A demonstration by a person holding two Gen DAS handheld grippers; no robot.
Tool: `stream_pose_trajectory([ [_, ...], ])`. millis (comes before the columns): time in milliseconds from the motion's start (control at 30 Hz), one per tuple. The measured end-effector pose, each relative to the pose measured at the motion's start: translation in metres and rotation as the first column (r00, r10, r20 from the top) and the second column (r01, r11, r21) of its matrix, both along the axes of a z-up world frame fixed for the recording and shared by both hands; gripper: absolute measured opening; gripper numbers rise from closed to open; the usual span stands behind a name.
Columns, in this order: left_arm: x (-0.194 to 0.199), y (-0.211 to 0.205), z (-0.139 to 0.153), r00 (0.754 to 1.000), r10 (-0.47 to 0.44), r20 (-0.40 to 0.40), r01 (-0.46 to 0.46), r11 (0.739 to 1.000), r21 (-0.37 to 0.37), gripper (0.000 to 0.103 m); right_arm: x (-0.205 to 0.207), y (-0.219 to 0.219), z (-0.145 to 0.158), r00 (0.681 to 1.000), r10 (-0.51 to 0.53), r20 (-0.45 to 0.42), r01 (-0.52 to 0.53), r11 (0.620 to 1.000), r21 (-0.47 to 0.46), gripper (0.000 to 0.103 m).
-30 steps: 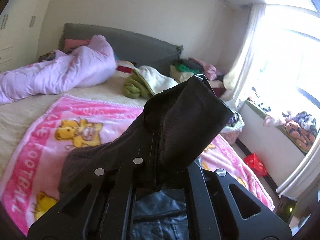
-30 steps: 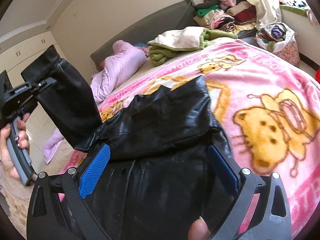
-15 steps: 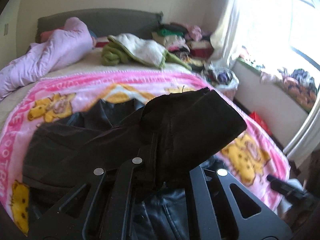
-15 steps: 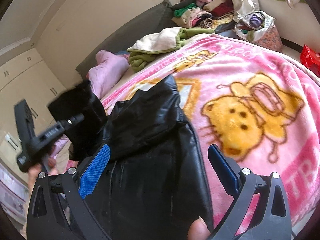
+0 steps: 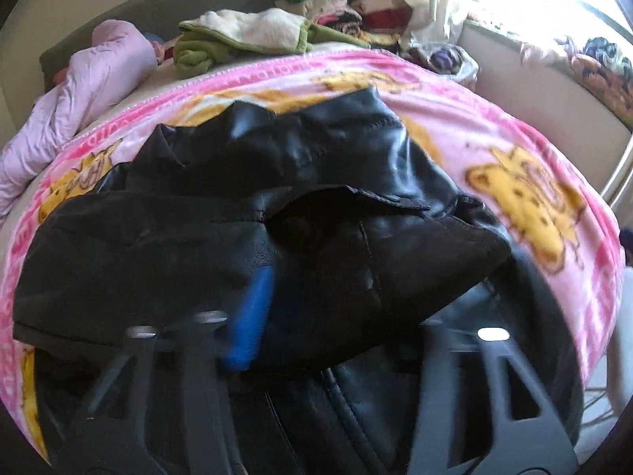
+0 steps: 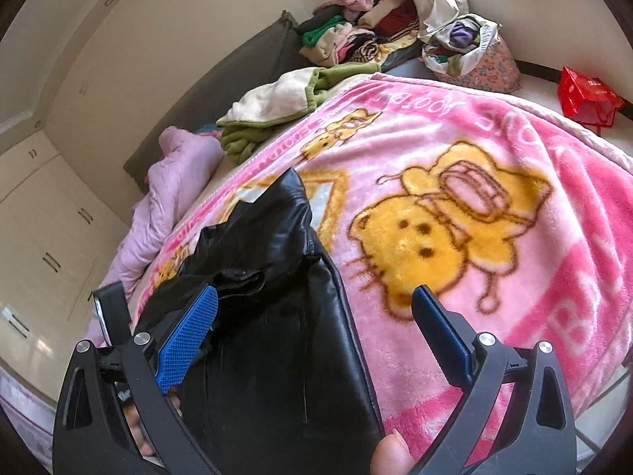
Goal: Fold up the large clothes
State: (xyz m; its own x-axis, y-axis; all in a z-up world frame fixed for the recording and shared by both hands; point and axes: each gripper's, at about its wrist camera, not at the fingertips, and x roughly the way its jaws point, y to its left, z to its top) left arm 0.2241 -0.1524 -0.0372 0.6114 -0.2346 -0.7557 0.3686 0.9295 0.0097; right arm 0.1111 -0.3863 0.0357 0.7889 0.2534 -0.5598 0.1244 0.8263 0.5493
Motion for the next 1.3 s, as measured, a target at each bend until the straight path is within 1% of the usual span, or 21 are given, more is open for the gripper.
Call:
stream_pose_trajectory([
  [33, -0.002, 0.001, 0.001, 1.0, -0.004, -0.007, 0.004, 1.0, -0.017, 0.086, 0.001, 0.0, 0.001, 1.0, -0.001, -0.002, 0.001, 1.0, 0.004, 0.098],
  [167, -0.009, 0.002, 0.006, 0.999, -0.027, -0.018, 0.027, 0.999, -0.018, 0.086, 0.007, 0.003, 0.004, 1.0, 0.01, -0.015, -0.009, 1.0, 0.025, 0.098],
  [233, -0.014, 0.007, 0.014, 0.999, -0.038, -0.019, 0.037, 0.999, -0.039, 0.092, 0.014, 0.007, 0.005, 0.999, 0.026, -0.028, -0.025, 0.999, 0.026, 0.098],
  [300, -0.017, 0.017, 0.025, 0.998, -0.054, -0.012, 0.052, 0.995, -0.082, 0.093, 0.021, 0.015, 0.006, 0.998, 0.049, -0.025, -0.049, 0.999, 0.014, 0.098],
  [367, -0.014, 0.032, 0.036, 0.999, -0.038, -0.001, 0.038, 0.993, -0.111, 0.093, 0.03, 0.023, 0.003, 0.997, 0.067, -0.042, -0.067, 0.998, 0.005, 0.098],
  [467, -0.009, 0.056, 0.053, 0.998, 0.013, 0.053, -0.006, 0.99, -0.137, 0.093, 0.054, 0.044, -0.01, 0.986, 0.142, -0.084, -0.136, 0.988, 0.08, 0.098],
  [500, -0.008, 0.064, 0.057, 0.998, 0.024, 0.065, -0.014, 0.989, -0.145, 0.093, 0.059, 0.05, -0.012, 0.984, 0.153, -0.093, -0.145, 0.985, 0.091, 0.097],
  [567, -0.004, 0.078, 0.063, 0.997, 0.044, 0.056, -0.034, 0.984, -0.175, 0.093, 0.071, 0.065, -0.016, 0.978, 0.179, -0.109, -0.168, 0.98, 0.103, 0.095],
  [600, -0.001, 0.086, 0.066, 0.996, 0.064, 0.054, -0.053, 0.981, -0.188, 0.093, 0.078, 0.074, -0.019, 0.972, 0.201, -0.12, -0.188, 0.975, 0.114, 0.092],
  [667, 0.001, 0.101, 0.069, 0.994, 0.096, 0.056, -0.082, 0.972, -0.219, 0.093, 0.088, 0.086, -0.023, 0.964, 0.231, -0.132, -0.213, 0.967, 0.138, 0.089],
  [700, 0.003, 0.109, 0.072, 0.994, 0.095, 0.05, -0.079, 0.964, -0.253, 0.093, 0.092, 0.09, -0.025, 0.96, 0.245, -0.134, -0.224, 0.962, 0.159, 0.089],
  [733, 0.004, 0.112, 0.072, 0.996, 0.085, 0.041, -0.071, 0.96, -0.269, 0.093, 0.094, 0.092, -0.026, 0.959, 0.251, -0.134, -0.226, 0.958, 0.174, 0.089],
  [800, 0.006, 0.117, 0.075, 1.0, 0.021, 0.014, -0.016, 0.952, -0.306, 0.093, 0.095, 0.091, -0.029, 0.96, 0.245, -0.134, -0.214, 0.954, 0.211, 0.089],
  [867, 0.003, 0.119, 0.078, 0.999, -0.006, 0.031, 0.016, 0.94, -0.34, 0.093, 0.094, 0.085, -0.03, 0.964, 0.237, -0.12, -0.201, 0.946, 0.253, 0.089],
  [900, 0.003, 0.121, 0.079, 0.999, -0.001, 0.033, 0.013, 0.936, -0.353, 0.093, 0.092, 0.081, -0.032, 0.965, 0.231, -0.127, -0.191, 0.945, 0.264, 0.089],
  [1000, 0.009, 0.129, 0.078, 0.997, 0.069, 0.024, -0.057, 0.939, -0.34, 0.093, 0.093, 0.077, -0.037, 0.961, 0.23, -0.154, -0.183, 0.945, 0.27, 0.089],
  [1100, 0.015, 0.143, 0.074, 0.988, 0.156, 0.018, -0.144, 0.943, -0.299, 0.093, 0.099, 0.083, -0.042, 0.952, 0.246, -0.18, -0.196, 0.947, 0.255, 0.089],
  [1167, 0.021, 0.155, 0.071, 0.976, 0.215, 0.041, -0.197, 0.945, -0.262, 0.093, 0.107, 0.091, -0.046, 0.947, 0.257, -0.194, -0.208, 0.949, 0.238, 0.089],
  [1233, 0.028, 0.169, 0.066, 0.958, 0.283, 0.052, -0.264, 0.936, -0.231, 0.093, 0.115, 0.097, -0.051, 0.944, 0.255, -0.21, -0.209, 0.954, 0.215, 0.088],
  [1267, 0.031, 0.178, 0.063, 0.948, 0.313, 0.057, -0.294, 0.93, -0.223, 0.094, 0.12, 0.101, -0.053, 0.944, 0.247, -0.22, -0.205, 0.958, 0.198, 0.082],
  [1300, 0.034, 0.187, 0.061, 0.938, 0.342, 0.056, -0.323, 0.921, -0.219, 0.094, 0.124, 0.104, -0.054, 0.944, 0.24, -0.227, -0.2, 0.962, 0.184, 0.073],
])
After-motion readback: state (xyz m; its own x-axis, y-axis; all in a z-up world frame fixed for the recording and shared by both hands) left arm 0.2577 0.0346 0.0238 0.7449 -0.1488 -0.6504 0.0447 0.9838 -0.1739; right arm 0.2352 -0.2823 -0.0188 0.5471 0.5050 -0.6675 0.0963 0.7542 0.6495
